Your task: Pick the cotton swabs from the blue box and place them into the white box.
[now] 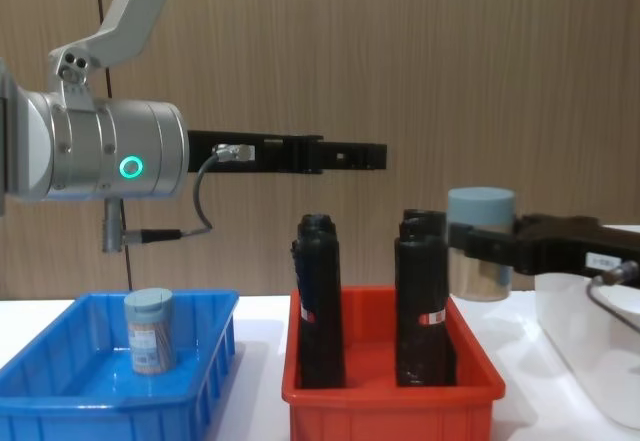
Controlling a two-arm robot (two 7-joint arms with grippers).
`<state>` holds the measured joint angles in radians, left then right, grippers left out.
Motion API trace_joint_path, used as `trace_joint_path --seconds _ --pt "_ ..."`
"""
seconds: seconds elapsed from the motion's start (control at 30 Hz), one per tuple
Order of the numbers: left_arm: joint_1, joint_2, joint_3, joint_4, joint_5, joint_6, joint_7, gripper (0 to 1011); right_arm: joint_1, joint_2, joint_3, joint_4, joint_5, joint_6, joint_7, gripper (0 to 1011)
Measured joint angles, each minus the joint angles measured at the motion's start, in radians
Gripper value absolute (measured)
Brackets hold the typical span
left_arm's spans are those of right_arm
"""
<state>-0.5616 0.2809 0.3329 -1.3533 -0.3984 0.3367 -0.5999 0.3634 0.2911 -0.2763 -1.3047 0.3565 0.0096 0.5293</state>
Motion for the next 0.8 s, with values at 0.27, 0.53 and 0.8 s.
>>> trace_joint_path --seconds 0.27,0.53,0.8 --pt "0.000 0.000 0.000 0.000 0.000 0.000 0.000 1004 -0.011 0.029 0.027 -0.018 0.000 -0.006 -0.032 677" --pt "0.000 0.000 0.000 0.000 0.000 0.000 0.000 1004 0.010 0.048 0.051 -0.004 -0.026 -0.016 -0.061 677" --pt "0.000 0.000 0.000 0.000 0.000 0.000 0.000 1004 0.063 0.050 0.066 0.056 -0.065 -0.033 -0.081 677"
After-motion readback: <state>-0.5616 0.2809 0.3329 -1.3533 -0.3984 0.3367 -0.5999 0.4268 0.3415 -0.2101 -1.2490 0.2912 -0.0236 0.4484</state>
